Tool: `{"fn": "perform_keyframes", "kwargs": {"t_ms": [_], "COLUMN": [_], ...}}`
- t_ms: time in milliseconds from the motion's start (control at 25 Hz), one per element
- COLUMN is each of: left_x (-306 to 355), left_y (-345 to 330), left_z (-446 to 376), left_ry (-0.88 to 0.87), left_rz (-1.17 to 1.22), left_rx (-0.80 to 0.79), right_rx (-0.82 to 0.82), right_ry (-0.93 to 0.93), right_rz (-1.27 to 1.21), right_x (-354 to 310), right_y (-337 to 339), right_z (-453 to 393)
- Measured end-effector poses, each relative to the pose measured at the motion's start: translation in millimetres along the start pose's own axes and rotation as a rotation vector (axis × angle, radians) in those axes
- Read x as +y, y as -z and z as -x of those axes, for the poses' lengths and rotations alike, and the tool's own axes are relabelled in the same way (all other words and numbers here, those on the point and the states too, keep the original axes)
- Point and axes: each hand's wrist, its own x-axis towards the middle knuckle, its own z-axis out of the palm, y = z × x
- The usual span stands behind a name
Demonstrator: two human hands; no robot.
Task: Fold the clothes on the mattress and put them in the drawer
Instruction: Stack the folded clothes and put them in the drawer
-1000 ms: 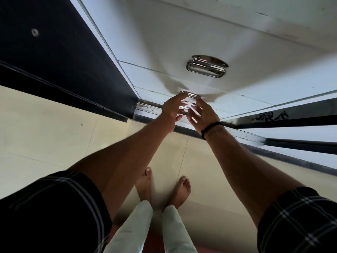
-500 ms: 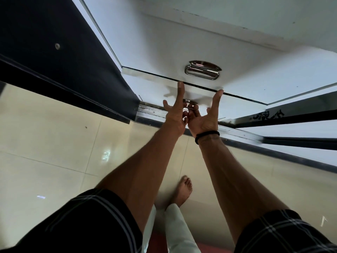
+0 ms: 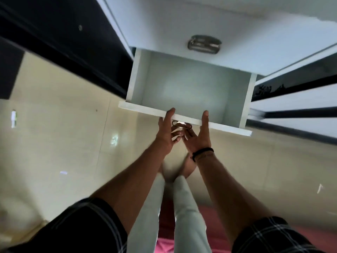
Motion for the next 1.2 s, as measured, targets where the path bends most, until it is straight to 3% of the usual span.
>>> {"fn": "perform_keyframes", "kwargs": {"t_ms": [280,440,600,760,920,1200], "left_x": [-61,-58,-52,-52,-71,-181], "left_y": [64,62,60,49,17,-103], "left_z": [48,61,94,125,116,153], "left_ry": [0.171,0.192,0.229,-0.010,-0.133,-0.152], "left_rz": [-0.043,-0.122,-0.625,-1.178,-1.361,-1.634], "left_rx": [0.123,0.110,0.161,0.045,0.068,-0.269], "right_rx": [0.095,0.144,0.148,0.126,0.142,0.215], "right_ry": [-0.203,-0.227,-0.294,-0.148,-0.031,0.088], "right_rz": [-0.039,-0.028,-0.131,-0.073,-0.123,-0.374], "right_x": [64,64,67,62,55,20], "right_y": [74,73,78,99,137,277], "right_z": [49,53,59,72,90,152]}}
